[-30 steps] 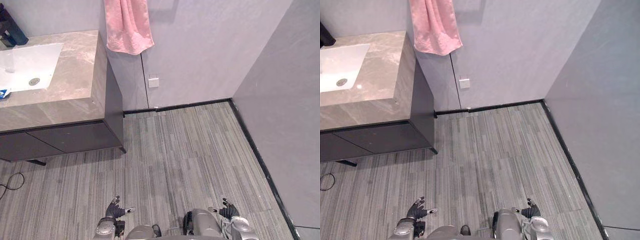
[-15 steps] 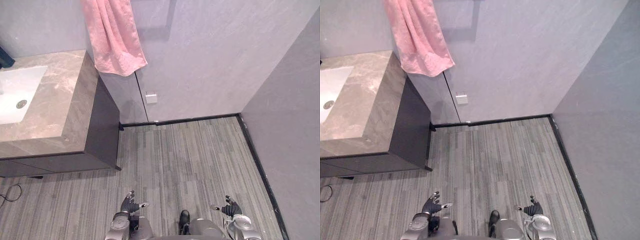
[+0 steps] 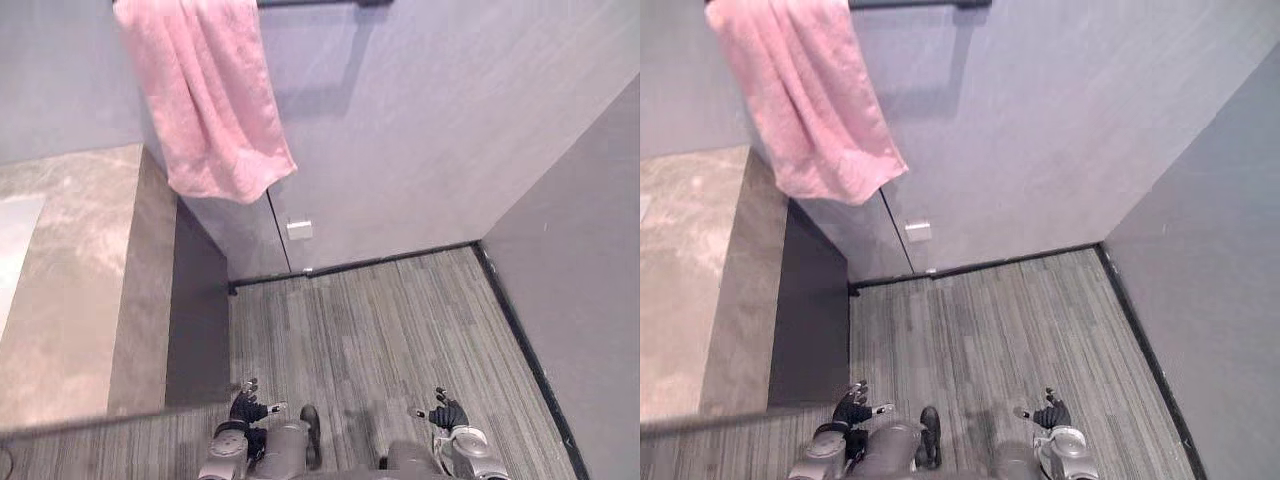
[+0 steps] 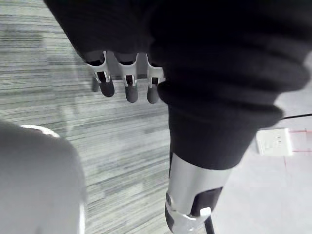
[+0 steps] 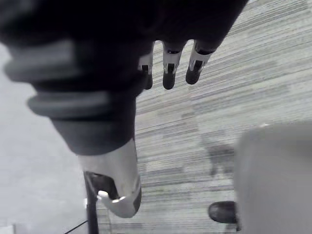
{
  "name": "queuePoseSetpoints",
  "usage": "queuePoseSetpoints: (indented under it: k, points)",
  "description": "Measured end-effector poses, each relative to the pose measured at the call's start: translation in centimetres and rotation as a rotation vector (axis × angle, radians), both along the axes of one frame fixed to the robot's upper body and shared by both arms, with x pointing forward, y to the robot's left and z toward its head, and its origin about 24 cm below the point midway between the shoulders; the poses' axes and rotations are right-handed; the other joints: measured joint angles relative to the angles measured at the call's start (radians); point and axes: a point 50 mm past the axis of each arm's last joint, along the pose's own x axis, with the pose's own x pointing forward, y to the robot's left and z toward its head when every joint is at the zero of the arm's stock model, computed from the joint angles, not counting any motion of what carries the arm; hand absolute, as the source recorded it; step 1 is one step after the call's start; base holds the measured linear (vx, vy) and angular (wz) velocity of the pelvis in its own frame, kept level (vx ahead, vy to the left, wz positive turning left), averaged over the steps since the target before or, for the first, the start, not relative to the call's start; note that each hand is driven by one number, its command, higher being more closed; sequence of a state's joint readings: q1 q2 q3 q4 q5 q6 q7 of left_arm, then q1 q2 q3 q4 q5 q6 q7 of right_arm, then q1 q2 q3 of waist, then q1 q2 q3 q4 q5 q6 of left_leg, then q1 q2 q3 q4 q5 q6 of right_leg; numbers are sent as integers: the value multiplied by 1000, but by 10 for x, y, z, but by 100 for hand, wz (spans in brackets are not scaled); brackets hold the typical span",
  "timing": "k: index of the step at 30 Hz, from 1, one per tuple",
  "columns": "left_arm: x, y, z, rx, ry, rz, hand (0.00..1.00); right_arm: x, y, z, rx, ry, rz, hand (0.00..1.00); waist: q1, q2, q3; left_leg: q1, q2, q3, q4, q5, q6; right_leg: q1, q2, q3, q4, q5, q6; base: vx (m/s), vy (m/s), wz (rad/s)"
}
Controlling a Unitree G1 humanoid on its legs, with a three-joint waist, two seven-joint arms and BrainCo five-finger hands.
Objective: Organize washtable
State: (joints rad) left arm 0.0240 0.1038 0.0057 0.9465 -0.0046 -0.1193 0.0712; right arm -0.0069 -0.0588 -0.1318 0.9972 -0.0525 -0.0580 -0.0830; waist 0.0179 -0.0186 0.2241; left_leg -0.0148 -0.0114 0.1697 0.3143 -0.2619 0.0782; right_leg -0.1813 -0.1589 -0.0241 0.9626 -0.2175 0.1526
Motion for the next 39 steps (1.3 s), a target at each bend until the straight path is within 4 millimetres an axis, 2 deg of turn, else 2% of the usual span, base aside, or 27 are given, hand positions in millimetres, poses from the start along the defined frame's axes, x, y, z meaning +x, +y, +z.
queuePoseSetpoints:
  k: [2, 3, 4, 6, 7, 8, 9, 10, 11, 12, 13, 15, 16, 17, 18, 20, 24, 29, 34, 36, 39]
  points:
    - [1, 1, 0, 2, -2, 7, 0, 4, 3, 1, -6, -8, 34, 0, -2, 5, 2, 72, 4, -7, -48, -1, 0, -45, 7, -40, 6, -22, -38, 459, 35, 9]
    - [3, 1, 1, 0, -10, 6, 0, 6, 5, 2, -8, -14, 48, 0, -3, 10, 3, 118, 15, -17, -79, -1, 0, -75, 25, -78, -49, -37, -63, 407, -15, 19]
    - [3, 0, 2, -1, -12, 6, 0, 6, 5, 2, -11, -17, 50, 0, -4, 12, 3, 135, 20, -23, -90, -1, 0, -88, 34, -94, -89, -42, -71, 416, -46, 30]
    - [5, -1, 2, -5, -15, 6, 0, 8, 5, 3, -10, -26, 50, 0, -9, 17, 6, 180, 47, -47, -112, -1, 0, -125, 90, -108, -361, -29, -84, 425, -99, 40]
    - [4, -1, 1, -6, -12, 7, 0, 9, 5, 3, -11, -26, 51, 0, -10, 14, 6, 188, 52, -59, -115, -2, -2, -125, 103, -106, -451, -4, -95, 445, -151, 61]
    - [0, 1, 0, -1, -1, 7, 0, 4, 4, 1, -12, -8, 48, 0, -19, -6, -3, 209, 49, -90, -122, -15, -44, -102, 127, -86, -669, 128, -107, 473, -188, 74]
    - [-4, 0, -3, -7, 19, 10, 0, 0, -1, 0, -20, 1, 37, 0, -27, -11, -12, 230, 55, -120, -123, -45, -91, -88, 133, -77, -686, 256, -160, 466, -173, 59]
    - [-6, -6, -5, -23, 29, 10, 0, 3, -4, 2, -32, -4, 38, 0, -20, 21, -12, 236, 85, -131, -124, -50, -101, -84, 156, -87, -671, 257, -166, 436, -167, 34]
    - [-6, -11, -5, -38, 31, 10, 0, 3, -10, 2, -40, -3, 25, 0, -20, 30, -14, 235, 103, -141, -117, -26, -140, -79, 158, -99, -665, 215, -175, 396, -158, 26]
    - [-4, -15, -5, -48, 24, 10, 0, 3, -11, 3, -42, -5, 17, 0, -29, 41, -9, 231, 116, -150, -92, -8, -171, -59, 159, -123, -671, 199, -187, 391, -177, 43]
    - [-3, -16, -5, -52, 21, 10, 0, 1, -13, 2, -40, 2, 5, 0, -30, 45, -9, 222, 116, -154, -64, 1, -184, -42, 159, -138, -678, 192, -192, 435, -217, 51]
    - [-1, -19, -4, -73, 9, 45, 0, -6, -12, 0, -37, 16, -6, 0, -26, 44, -8, 132, 147, -148, 204, 37, -257, 75, 168, -159, -762, 180, -205, 381, -174, 33]
    - [-1, -20, -4, -75, 5, 46, 0, -7, -11, -1, -35, 19, -6, 0, -20, 45, -9, 108, 164, -130, 274, 32, -255, 106, 172, -160, -782, 179, -206, 443, 21, 13]
    - [3, -24, -1, -84, -16, 45, 0, -5, -10, 0, -16, 2, -36, 0, -1, 52, -17, -35, 213, -34, 148, -3, -179, 207, 158, -158, -860, 179, -187, 354, 139, 1]
    - [1, -24, -2, -85, -10, 43, 0, -8, -14, -1, -25, 13, -41, 0, -3, 67, -21, -43, 214, -41, 38, 54, -188, 209, 163, -146, -861, 174, -165, 344, 206, -8]
    - [-2, -19, -4, -69, 5, 39, 0, -15, -10, -4, -9, 31, -50, 0, 2, 51, -31, -20, 184, -35, 5, 61, -185, 211, 145, -133, -872, 176, -140, 86, 149, -3]
    - [-8, -10, -5, -41, 27, 36, 0, -23, -9, -6, -5, 49, -57, 0, -1, 42, -36, 32, 131, -22, -96, 100, -155, 232, 110, -115, -919, 200, -112, 19, 91, -3]
    - [-20, -2, -9, -23, 61, 42, 0, -29, -8, -8, 0, 66, -61, 0, -3, 37, -64, 101, 109, -23, -210, 149, -149, 252, 106, -112, -935, 205, -112, 0, 9, -3]
    - [-21, -2, -9, -23, 57, 43, 0, -29, -9, -8, -4, 68, -57, 0, -3, 28, -70, 114, 103, -37, -256, 177, -144, 254, 108, -115, -952, 220, -118, -41, -26, 2]
    - [-18, -1, -4, -20, 20, 48, 0, -28, -9, -8, -7, 61, -55, 0, -4, 27, -70, 126, 98, -44, -273, 186, -144, 262, 105, -119, -960, 224, -115, -36, 3, 7]
    - [0, 5, 19, -20, -142, 84, 0, -28, -9, -6, -12, 51, -42, 0, -3, 20, -75, 126, 91, -67, -284, 192, -142, 266, 100, -137, -969, 226, -112, -42, 3, 17]
